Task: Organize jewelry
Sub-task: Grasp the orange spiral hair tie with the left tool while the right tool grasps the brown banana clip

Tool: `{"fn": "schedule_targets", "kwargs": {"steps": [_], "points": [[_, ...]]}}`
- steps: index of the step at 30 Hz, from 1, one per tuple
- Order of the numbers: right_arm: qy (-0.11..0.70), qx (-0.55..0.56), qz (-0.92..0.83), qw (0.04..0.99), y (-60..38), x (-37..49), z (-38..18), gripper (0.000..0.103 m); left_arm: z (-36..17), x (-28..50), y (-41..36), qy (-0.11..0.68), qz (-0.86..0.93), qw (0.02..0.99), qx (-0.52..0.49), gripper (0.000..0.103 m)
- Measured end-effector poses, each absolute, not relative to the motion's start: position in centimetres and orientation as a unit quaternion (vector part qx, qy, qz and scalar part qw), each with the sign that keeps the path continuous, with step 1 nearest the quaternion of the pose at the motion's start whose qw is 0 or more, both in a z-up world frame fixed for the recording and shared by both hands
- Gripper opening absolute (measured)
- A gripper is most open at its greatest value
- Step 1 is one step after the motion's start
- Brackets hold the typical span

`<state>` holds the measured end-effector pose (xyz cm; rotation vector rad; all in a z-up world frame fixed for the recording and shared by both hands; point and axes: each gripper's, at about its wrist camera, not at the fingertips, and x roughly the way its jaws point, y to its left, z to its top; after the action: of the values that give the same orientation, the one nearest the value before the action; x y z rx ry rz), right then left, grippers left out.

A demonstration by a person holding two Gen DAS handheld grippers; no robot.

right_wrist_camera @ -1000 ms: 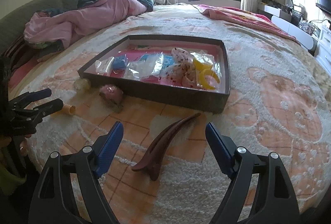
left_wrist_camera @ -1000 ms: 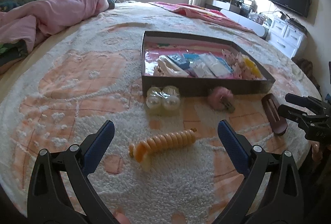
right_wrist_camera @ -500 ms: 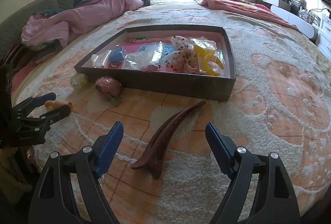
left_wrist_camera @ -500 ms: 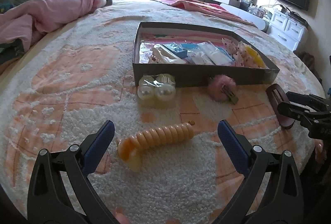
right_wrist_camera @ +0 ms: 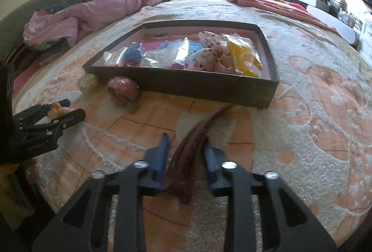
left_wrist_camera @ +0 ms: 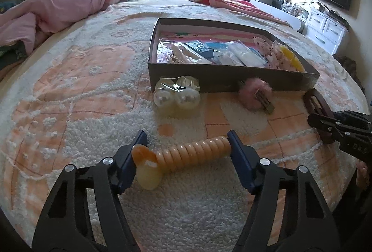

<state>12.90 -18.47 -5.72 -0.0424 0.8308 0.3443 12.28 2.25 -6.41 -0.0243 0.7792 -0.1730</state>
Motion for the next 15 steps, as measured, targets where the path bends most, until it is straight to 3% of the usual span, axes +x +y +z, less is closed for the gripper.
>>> {"fn": "schedule_targets", "kwargs": {"steps": [15], "points": [[0.383,-0.031,0.213,0.898,-17.4,11.6,-4.4,0.014,-5.6,11.3,2.0,0.372,-0.098,0.923,-0.017,0.060]]}}
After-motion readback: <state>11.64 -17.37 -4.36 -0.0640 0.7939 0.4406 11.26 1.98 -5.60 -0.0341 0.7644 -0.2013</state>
